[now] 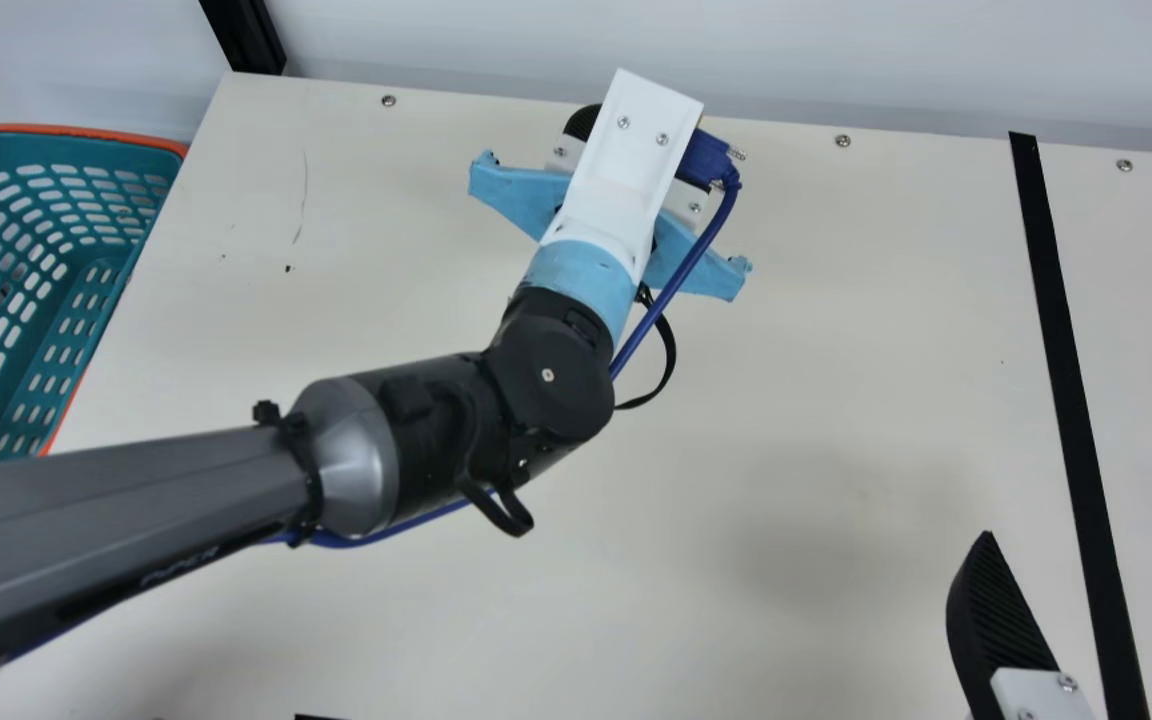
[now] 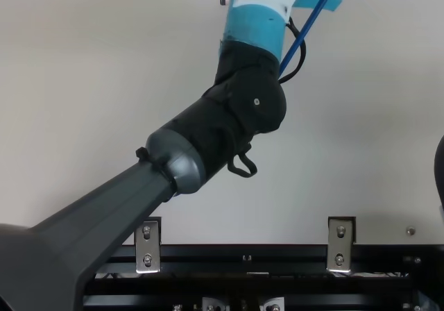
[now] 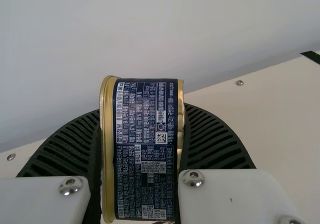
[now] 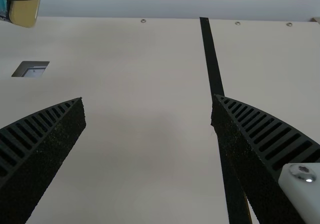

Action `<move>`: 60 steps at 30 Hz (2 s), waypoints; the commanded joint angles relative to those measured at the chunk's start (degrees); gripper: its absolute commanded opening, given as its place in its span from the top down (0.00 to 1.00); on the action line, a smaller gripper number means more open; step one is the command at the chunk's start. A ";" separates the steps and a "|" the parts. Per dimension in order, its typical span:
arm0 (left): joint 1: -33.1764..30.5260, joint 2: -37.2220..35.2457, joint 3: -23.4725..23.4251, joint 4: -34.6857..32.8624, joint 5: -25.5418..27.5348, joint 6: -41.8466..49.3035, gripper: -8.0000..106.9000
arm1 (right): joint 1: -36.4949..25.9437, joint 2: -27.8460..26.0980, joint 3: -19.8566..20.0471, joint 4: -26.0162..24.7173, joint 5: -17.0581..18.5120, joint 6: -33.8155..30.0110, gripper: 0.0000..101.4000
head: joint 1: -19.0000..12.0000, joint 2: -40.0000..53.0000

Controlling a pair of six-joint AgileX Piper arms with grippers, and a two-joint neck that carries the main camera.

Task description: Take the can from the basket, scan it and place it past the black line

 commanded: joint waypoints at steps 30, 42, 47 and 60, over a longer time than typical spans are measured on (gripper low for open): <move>0.54 0.61 1.60 -0.01 1.66 -2.46 0.84 | 0.00 0.00 0.00 0.04 0.00 0.00 0.00 | -1.57 -0.60; 2.77 2.97 -3.61 -0.01 -0.07 -0.48 0.84 | 0.00 0.00 0.00 0.04 0.00 0.00 0.00 | -1.57 -0.60; 3.08 3.62 -5.11 -0.01 -0.26 0.26 0.84 | 0.00 0.00 0.00 0.04 0.00 0.00 0.00 | -1.57 -0.60; 3.52 3.71 -5.34 -0.01 0.07 0.23 0.84 | 0.00 0.00 0.00 0.04 0.00 0.00 0.00 | -1.57 -0.60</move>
